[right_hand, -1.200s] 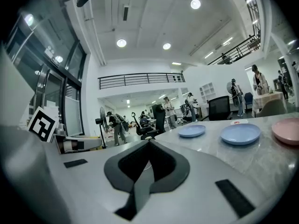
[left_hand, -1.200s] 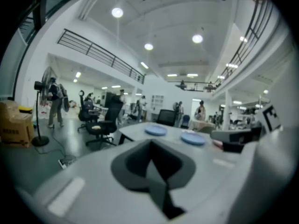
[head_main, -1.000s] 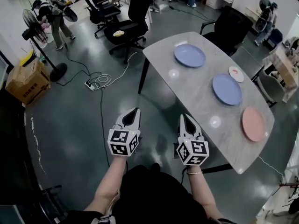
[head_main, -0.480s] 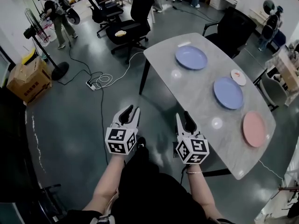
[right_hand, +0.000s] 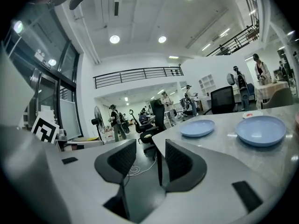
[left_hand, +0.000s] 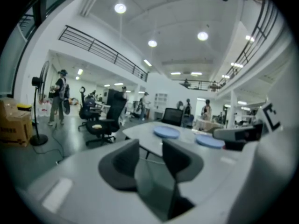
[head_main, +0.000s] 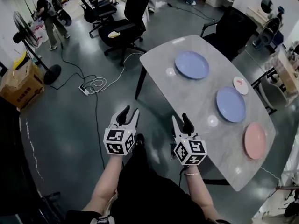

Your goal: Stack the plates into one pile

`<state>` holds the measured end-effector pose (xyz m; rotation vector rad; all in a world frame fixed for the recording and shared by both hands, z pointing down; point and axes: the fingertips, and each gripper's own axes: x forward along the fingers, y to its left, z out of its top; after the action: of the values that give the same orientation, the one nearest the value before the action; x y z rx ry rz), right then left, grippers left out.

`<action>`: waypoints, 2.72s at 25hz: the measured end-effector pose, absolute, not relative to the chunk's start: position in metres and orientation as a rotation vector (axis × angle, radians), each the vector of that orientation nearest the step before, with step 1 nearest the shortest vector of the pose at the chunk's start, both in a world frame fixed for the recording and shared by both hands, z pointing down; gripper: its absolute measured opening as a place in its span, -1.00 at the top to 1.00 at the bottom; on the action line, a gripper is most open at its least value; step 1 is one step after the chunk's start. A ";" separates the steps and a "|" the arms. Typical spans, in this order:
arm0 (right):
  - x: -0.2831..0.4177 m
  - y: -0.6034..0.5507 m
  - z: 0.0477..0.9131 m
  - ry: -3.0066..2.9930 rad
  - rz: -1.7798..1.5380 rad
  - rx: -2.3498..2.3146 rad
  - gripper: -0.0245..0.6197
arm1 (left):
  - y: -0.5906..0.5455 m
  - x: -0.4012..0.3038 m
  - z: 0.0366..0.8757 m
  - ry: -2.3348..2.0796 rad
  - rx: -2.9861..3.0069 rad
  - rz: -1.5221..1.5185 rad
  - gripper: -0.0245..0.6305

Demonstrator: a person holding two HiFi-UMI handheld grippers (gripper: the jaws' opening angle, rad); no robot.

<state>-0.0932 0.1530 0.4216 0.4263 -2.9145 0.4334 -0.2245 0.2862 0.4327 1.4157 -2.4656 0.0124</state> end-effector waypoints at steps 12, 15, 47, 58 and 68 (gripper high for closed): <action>-0.233 0.092 0.430 -2.846 0.480 0.548 0.36 | 0.221 -0.374 0.440 -2.382 1.479 0.021 0.38; -0.256 0.076 0.433 -2.823 0.488 0.609 0.36 | 0.202 -0.403 0.444 -2.345 1.515 0.024 0.38; -0.212 -0.146 0.504 -2.467 0.705 1.330 0.36 | -0.093 -0.439 0.515 -1.886 1.801 0.169 0.39; -0.209 -0.200 0.542 -2.321 0.804 1.375 0.36 | -0.165 -0.445 0.553 -1.798 1.743 0.266 0.39; -0.211 -0.210 0.572 -2.235 0.881 1.309 0.36 | -0.191 -0.434 0.580 -1.719 1.727 0.325 0.42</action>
<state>-0.2106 -0.2102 0.5716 1.3090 -2.2353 0.8812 -0.4344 -0.1913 0.5798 1.7271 -1.7186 0.3248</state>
